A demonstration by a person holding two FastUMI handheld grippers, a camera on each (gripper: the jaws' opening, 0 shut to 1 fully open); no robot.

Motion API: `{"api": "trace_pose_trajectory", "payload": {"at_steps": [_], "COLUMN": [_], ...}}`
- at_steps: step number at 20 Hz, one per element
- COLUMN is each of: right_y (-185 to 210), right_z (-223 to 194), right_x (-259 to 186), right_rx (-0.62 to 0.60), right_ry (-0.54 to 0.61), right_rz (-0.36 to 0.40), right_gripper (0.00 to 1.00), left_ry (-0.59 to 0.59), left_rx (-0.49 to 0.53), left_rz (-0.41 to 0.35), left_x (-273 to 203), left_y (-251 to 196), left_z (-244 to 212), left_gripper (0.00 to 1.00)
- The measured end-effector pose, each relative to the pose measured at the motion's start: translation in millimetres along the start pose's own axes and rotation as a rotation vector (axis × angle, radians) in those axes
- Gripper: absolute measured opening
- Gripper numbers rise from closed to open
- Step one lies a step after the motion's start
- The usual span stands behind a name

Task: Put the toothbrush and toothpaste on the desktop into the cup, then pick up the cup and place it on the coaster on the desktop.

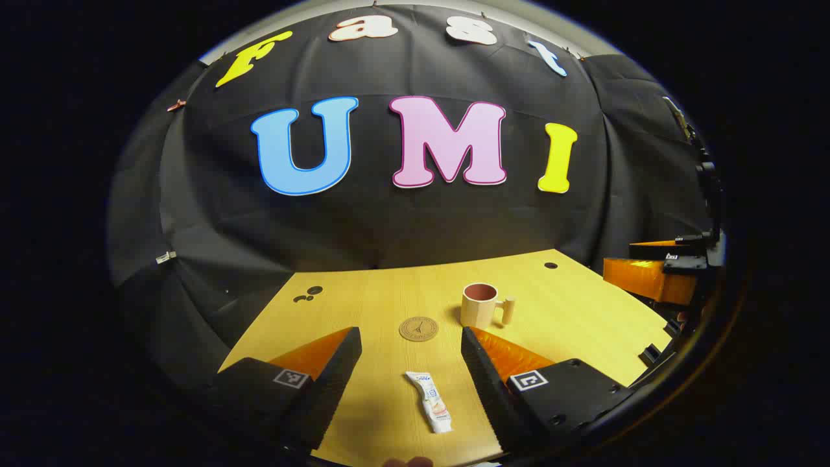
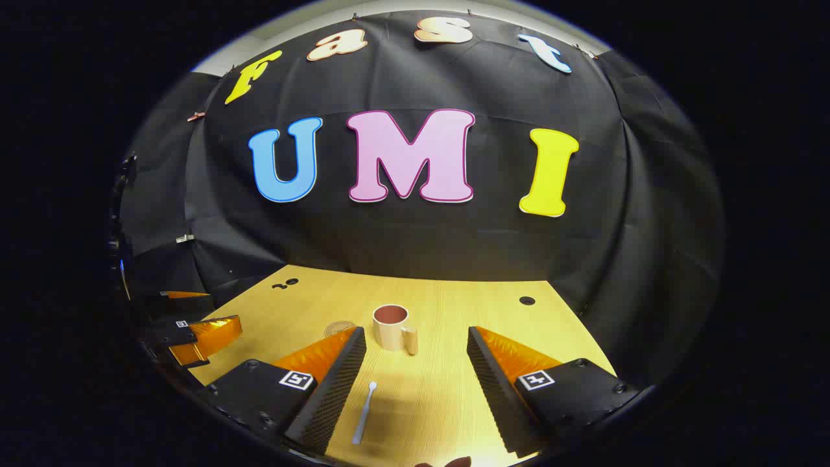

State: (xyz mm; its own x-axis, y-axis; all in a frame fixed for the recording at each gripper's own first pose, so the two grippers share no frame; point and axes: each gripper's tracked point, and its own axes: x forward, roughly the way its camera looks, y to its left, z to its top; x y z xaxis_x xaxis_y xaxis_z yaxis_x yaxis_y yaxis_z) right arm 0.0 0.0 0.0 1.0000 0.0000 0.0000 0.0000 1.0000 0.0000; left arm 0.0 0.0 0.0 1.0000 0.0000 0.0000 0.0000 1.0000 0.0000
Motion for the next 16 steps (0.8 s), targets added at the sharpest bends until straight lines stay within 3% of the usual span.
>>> {"api": "trace_pose_trajectory", "payload": {"at_steps": [16], "right_y": [-2.3], "right_z": [-7.5], "right_x": [6.2], "right_rx": [-0.008], "right_ry": [0.024], "right_rz": [0.006], "right_gripper": [0.97], "left_ry": [0.034], "left_rx": [-0.016], "left_rz": [-0.007], "left_x": [9.9], "left_y": [-10.0], "left_z": [-12.0], "left_gripper": [0.96]}}
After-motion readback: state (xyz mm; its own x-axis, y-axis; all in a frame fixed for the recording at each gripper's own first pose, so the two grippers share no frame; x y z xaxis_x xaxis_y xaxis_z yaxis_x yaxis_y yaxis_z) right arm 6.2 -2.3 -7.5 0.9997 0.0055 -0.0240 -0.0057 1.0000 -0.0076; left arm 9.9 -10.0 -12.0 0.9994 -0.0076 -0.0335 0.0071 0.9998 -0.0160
